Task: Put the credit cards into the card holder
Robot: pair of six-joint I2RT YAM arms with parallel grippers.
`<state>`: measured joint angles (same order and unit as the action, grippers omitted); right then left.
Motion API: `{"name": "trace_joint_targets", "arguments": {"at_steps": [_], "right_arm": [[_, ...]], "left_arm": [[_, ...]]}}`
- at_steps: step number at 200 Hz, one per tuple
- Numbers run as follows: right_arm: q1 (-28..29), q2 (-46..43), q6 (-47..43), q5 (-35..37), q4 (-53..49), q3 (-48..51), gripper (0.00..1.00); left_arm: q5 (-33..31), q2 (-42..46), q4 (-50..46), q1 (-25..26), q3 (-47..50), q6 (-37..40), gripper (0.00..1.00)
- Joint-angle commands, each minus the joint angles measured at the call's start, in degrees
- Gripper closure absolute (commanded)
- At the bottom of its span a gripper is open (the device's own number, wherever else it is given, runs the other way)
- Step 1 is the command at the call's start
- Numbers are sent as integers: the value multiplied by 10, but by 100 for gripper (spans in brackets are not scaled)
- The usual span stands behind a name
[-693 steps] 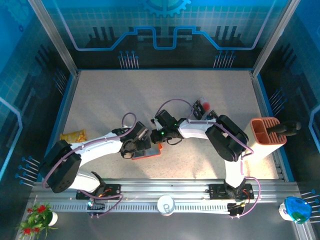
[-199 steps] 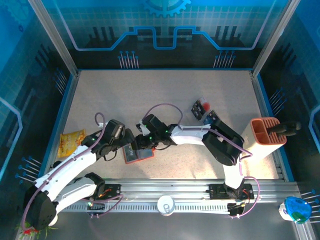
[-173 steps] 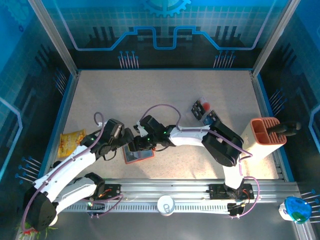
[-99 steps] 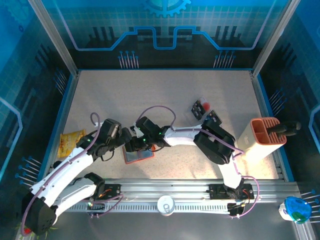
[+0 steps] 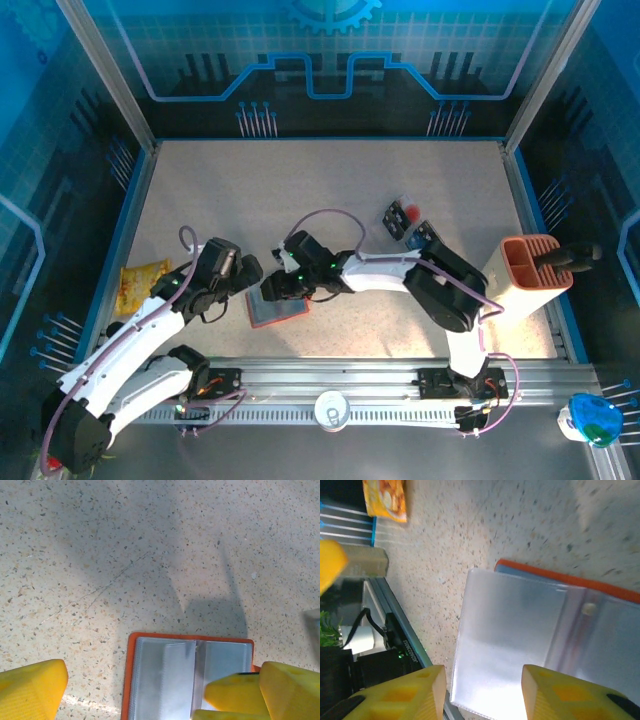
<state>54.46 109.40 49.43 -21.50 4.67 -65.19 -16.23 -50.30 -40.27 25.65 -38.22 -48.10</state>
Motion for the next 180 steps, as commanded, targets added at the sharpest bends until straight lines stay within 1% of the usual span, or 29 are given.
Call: {"name": "trace_joint_targets", "arguments": {"at_steps": [1,9,27,42,58,72,106,125,137,142,162,180], "right_arm": [[-20,-57,-39,33,-35,21,56],[-26,-69,-60,52,-66,24,56],[-26,-87,-117,122,-151,19,55],[-26,-94,-146,164,-195,17,54],[-26,-95,-163,196,-217,19,53],[-27,-88,-172,209,-229,17,53],[-30,-53,-179,211,-229,10,53],[-33,-35,-178,206,-224,7,55],[-36,-28,-178,205,-221,7,59],[-37,-26,-178,205,-219,8,63],[-42,-28,-175,204,-212,15,85],[-49,-39,-175,207,-211,26,98]], "left_arm": [[15,-1,-4,-4,-11,0,1],[17,-1,-3,-4,-10,0,1],[21,-4,0,-4,-8,0,1],[24,-8,4,-5,-6,0,1],[28,-13,9,-4,-4,-1,1],[32,-19,13,-4,-2,-2,1],[37,-29,22,-5,-1,-2,1],[37,-32,25,-5,0,-2,1],[39,-36,27,-5,1,-1,1],[40,-36,28,-4,2,-1,1],[46,-43,34,-4,7,-1,1],[52,-50,41,-4,11,-2,1]]}}
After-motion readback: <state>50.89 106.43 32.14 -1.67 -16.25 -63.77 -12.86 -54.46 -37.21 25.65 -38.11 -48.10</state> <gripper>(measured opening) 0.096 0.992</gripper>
